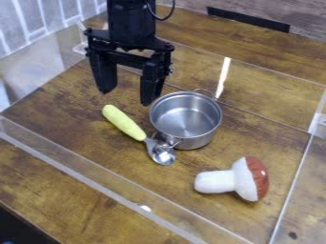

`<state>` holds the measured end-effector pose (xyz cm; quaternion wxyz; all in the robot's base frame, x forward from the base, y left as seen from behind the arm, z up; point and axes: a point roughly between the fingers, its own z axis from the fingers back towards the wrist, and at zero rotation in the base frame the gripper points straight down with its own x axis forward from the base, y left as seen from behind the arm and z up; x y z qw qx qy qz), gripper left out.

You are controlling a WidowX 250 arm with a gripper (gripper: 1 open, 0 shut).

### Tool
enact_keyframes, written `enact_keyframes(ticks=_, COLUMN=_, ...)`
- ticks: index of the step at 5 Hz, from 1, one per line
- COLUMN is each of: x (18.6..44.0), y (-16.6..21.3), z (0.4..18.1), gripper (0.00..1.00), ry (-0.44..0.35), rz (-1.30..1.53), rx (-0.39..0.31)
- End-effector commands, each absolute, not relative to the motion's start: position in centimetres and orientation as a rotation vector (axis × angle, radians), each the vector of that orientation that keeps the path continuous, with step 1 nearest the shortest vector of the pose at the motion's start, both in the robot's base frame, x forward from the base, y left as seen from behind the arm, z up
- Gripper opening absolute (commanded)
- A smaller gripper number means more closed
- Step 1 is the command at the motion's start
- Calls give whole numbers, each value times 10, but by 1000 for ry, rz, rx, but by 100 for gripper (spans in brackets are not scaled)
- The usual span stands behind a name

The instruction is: Move the green spoon to the right side of the table

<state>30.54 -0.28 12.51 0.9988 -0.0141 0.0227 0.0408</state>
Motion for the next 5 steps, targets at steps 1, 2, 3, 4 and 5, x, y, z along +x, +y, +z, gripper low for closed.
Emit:
enact_keyframes(ticks=1, x=316, y=3, z=135, gripper=100, ry=-16, rz=101, rx=-32)
enact_keyframes(ticks=2, x=319, y=6, z=130, gripper=100, ry=-12, rz=35, rx=-32)
enact_keyframes(ticks=3, x=322, y=9, z=129, gripper=100, ry=-19, rz=-21, rx=-34)
enact_keyframes(ticks=4, x=318, y=15, z=131, gripper=100, ry=-22, rz=-1, rx=-32)
enact_keyframes(ticks=5, x=312, y=20, z=133, gripper=100, ry=-27, rz=21, rx=-26)
